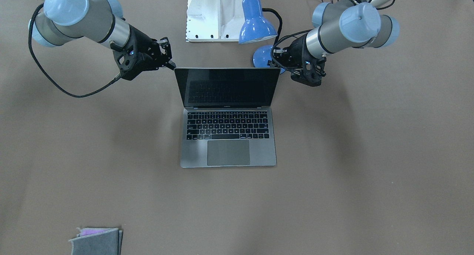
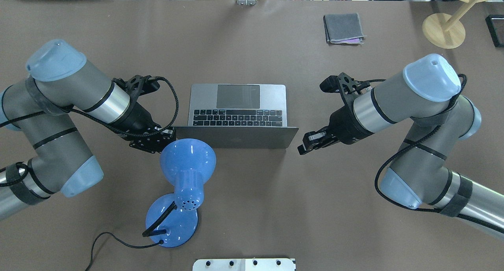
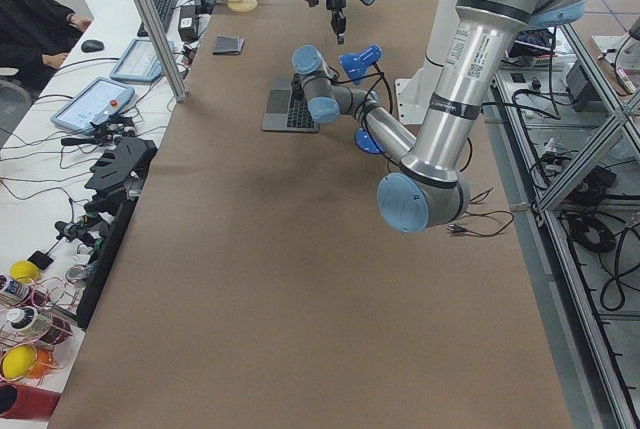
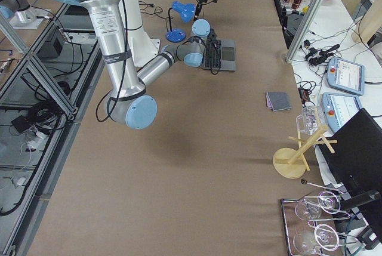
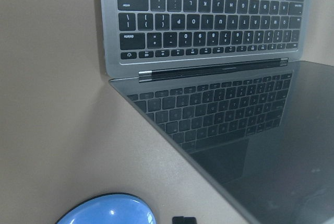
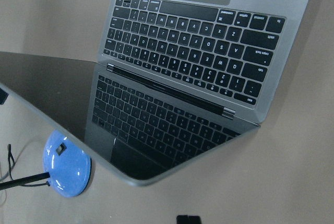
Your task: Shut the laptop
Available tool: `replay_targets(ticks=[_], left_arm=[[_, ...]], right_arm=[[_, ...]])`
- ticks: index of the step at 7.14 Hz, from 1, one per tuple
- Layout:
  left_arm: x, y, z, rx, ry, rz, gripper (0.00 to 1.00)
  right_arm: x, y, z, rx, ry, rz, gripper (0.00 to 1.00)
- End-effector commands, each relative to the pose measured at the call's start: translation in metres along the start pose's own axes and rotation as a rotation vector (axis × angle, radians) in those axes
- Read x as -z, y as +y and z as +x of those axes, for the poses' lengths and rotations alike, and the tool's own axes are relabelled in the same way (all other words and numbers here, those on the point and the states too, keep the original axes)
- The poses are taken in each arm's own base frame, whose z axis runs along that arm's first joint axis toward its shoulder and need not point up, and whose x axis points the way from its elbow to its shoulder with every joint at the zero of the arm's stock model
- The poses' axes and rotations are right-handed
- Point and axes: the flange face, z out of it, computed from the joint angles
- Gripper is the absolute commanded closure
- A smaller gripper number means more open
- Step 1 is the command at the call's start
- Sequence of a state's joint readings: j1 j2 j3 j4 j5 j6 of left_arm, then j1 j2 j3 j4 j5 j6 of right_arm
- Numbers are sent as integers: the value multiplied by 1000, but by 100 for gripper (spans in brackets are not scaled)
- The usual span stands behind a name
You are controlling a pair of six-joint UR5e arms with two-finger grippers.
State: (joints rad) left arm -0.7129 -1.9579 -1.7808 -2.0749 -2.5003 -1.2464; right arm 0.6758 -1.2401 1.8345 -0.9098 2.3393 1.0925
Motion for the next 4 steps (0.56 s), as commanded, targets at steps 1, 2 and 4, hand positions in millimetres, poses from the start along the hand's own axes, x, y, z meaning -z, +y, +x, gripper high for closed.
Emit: replay_targets(ticks=[1, 2, 4], left_arm=[[-2, -6, 6, 2, 3, 6, 100], [-2, -17, 11, 6, 1, 20, 100], [11, -44, 11, 26, -4, 58, 100]], right_arm=[[-3, -17, -3, -3, 4, 15, 100], [-4, -20, -2, -4, 8, 17, 100], [-16, -52, -10, -6, 20, 49, 100]])
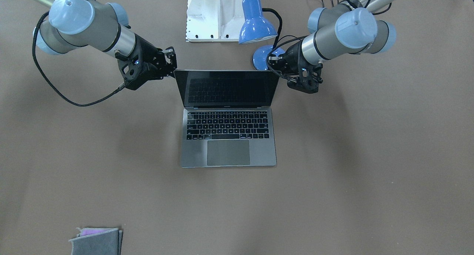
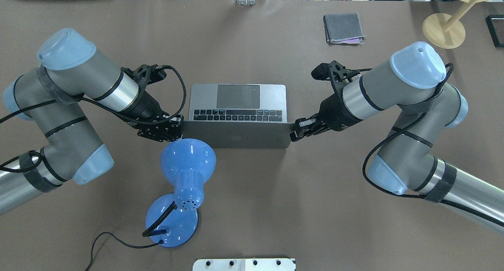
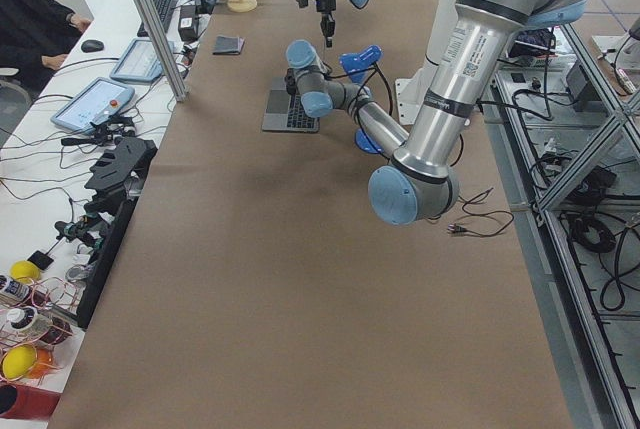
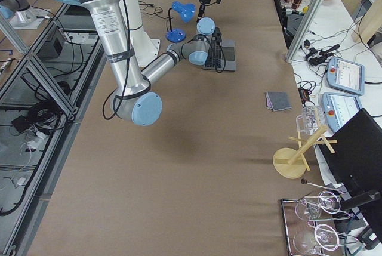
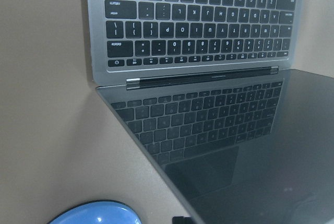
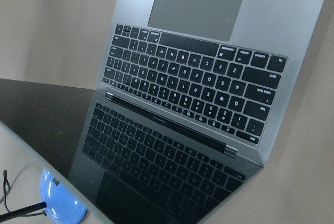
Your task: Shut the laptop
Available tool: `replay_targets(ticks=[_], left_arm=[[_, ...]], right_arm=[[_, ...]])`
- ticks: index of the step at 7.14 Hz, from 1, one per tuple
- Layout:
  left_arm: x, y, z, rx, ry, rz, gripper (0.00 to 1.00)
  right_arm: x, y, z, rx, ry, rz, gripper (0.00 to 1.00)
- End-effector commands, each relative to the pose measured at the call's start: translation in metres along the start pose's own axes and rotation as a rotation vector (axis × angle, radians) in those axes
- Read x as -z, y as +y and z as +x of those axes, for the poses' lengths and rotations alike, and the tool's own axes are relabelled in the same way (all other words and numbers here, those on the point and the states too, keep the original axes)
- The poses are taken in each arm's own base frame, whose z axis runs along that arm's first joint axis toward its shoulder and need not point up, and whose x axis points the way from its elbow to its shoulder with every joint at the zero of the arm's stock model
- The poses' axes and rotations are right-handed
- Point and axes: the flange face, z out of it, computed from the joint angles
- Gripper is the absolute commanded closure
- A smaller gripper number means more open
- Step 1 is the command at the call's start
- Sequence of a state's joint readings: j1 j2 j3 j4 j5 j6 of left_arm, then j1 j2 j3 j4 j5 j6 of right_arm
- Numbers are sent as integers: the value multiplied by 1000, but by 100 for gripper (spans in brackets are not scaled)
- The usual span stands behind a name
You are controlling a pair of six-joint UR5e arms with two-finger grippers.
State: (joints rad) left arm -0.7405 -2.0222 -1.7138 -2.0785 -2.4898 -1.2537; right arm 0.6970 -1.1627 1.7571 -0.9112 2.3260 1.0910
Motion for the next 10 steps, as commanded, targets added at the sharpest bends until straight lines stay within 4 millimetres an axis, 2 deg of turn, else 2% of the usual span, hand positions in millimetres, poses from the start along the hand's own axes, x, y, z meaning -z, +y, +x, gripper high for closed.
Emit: replay_targets(ticks=[1, 3, 4, 5, 6, 7, 8, 10], left_arm=[[13, -28, 2, 20, -4, 38, 100], [19, -57, 5, 41, -11, 65, 100], [18, -66, 5, 48, -18, 74, 100], [14, -76, 9, 54, -24, 75, 100], [11, -87, 13, 60, -36, 101, 100], [5, -99, 6, 71, -59, 127, 100], [1, -106, -2, 69, -60, 136, 100], [-16, -125, -31, 70, -74, 167, 100]], right_arm=[[-9, -32, -3, -10, 18, 31, 100], [5, -64, 11, -35, 44, 76, 100], [14, -79, 23, -52, 63, 97, 100], [14, -91, 30, -68, 76, 104, 100], [7, -105, 35, -84, 94, 110, 100], [-5, -117, 41, -99, 124, 128, 100], [-17, -129, 35, -101, 132, 130, 100], [-56, -136, 15, -90, 158, 139, 100]])
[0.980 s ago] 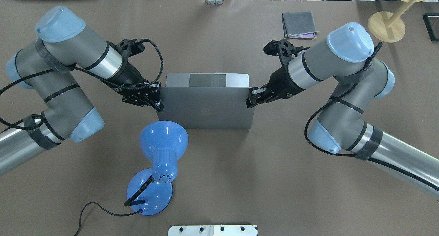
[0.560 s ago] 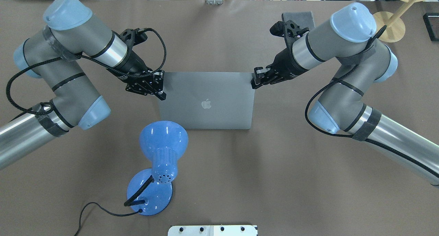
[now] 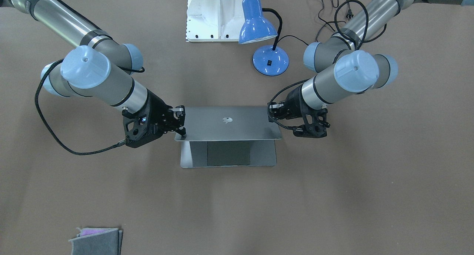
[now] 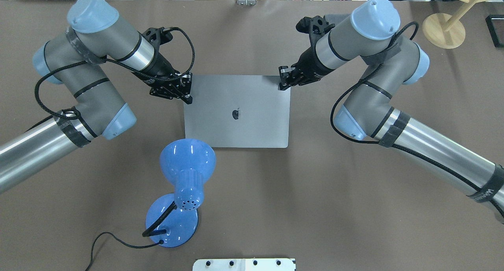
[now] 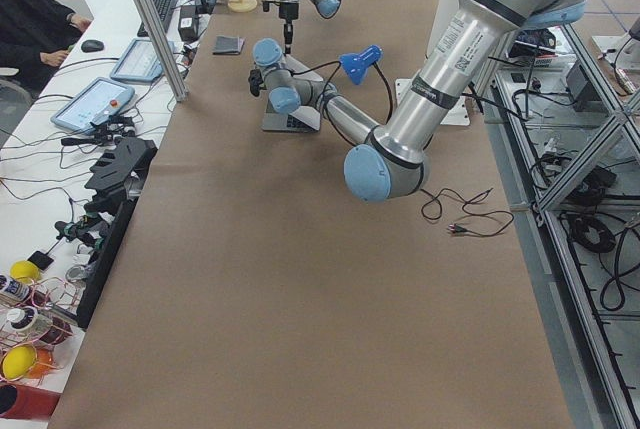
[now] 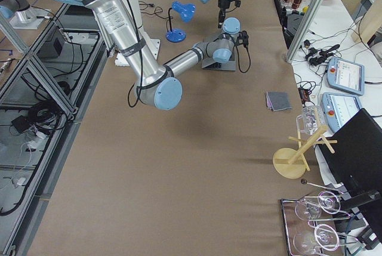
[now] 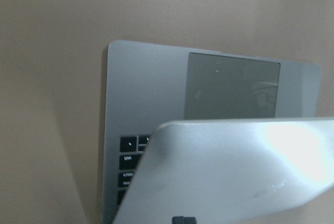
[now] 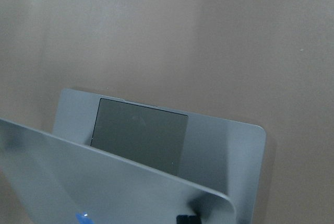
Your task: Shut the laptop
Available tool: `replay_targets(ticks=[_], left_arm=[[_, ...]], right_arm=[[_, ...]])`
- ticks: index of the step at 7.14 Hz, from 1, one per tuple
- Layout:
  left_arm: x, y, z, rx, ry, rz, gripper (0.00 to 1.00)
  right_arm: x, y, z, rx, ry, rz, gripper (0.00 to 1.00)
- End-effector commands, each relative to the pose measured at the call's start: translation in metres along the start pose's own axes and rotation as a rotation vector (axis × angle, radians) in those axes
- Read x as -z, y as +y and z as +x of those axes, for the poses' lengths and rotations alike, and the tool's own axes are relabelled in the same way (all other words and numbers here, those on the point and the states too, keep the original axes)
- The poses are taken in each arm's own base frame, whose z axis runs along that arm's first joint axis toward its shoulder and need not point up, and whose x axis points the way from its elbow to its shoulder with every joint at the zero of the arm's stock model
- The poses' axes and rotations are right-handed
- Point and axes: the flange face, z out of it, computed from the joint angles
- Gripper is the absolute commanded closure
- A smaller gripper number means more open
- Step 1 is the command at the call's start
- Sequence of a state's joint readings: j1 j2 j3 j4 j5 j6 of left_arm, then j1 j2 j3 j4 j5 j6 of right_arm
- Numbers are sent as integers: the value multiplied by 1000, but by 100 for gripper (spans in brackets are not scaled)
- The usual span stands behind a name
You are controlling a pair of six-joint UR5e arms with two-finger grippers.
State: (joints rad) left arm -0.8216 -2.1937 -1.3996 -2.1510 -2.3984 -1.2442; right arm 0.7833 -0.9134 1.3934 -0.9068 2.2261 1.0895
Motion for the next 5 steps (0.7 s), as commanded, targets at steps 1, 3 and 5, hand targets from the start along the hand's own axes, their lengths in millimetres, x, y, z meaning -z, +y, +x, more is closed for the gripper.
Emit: replay_targets(ticks=[1, 3, 5], left_arm=[[-18, -15, -22, 4, -13, 20, 100], [-27, -30, -17, 16, -31, 35, 100], [-30, -34, -14, 20, -40, 48, 100]], right_arm=[[-33, -10, -19, -2, 29, 5, 100], [-43, -14, -13, -14, 49, 0, 100], [-53, -19, 2, -25, 83, 6, 100]])
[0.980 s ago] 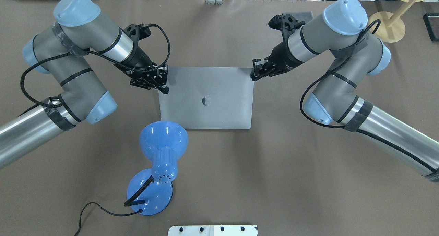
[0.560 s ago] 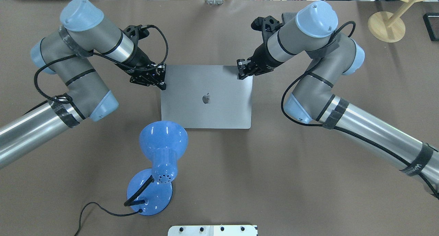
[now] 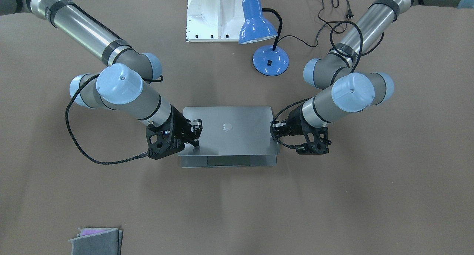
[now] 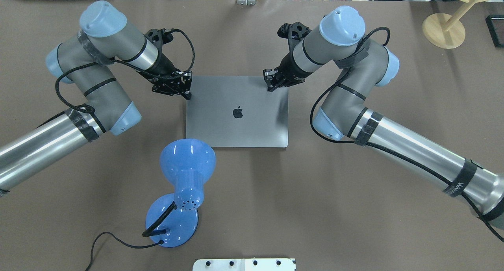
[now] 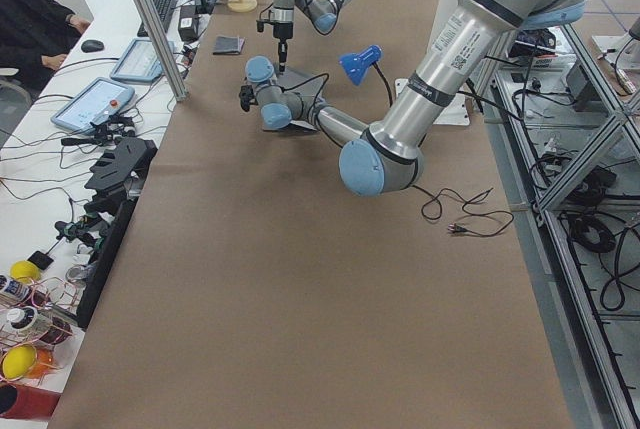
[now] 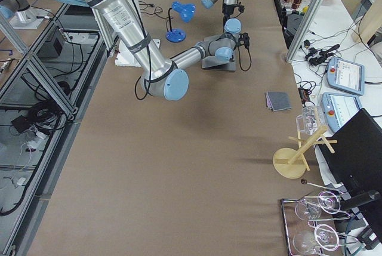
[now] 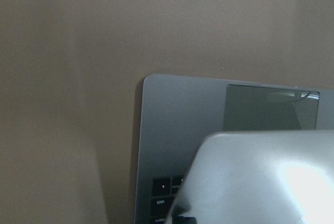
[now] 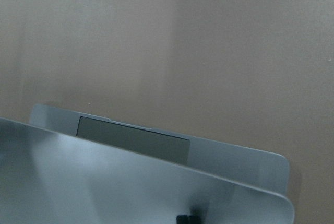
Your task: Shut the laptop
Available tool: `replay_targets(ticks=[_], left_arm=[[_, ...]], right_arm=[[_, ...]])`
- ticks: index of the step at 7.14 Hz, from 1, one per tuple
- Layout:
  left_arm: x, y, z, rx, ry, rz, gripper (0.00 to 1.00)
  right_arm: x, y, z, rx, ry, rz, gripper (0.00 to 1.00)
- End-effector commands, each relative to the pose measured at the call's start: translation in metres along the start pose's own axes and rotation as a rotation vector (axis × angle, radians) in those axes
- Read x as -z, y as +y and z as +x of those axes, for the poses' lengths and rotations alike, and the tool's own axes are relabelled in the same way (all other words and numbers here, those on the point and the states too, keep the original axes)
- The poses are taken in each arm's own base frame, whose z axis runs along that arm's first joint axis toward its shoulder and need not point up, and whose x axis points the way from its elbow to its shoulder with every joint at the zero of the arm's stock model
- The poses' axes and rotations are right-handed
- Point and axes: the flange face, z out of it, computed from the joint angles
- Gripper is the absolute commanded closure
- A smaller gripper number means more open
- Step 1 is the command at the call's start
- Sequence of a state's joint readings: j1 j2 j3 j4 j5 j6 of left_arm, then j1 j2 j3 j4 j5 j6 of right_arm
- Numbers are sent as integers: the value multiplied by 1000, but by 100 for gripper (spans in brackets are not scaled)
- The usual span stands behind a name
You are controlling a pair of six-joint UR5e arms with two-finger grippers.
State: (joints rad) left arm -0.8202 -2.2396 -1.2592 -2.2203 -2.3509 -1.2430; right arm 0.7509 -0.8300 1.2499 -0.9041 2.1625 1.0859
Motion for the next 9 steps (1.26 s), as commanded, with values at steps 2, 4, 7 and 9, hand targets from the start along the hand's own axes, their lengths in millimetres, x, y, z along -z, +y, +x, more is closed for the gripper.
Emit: replay_targets(ticks=[2, 4, 7, 9], left_arm=[[-7, -8, 7, 4, -15, 26, 100], [-14, -13, 8, 11, -29, 33, 100], [-41, -19, 14, 5, -80, 114, 100], [-43, -17, 16, -1, -78, 132, 100]], right_arm=[[-22, -12, 15, -22, 57, 7, 100], [-24, -16, 10, -22, 57, 7, 100], [-33, -27, 2, -31, 68, 1, 100], [-24, -35, 1, -34, 60, 8, 100]])
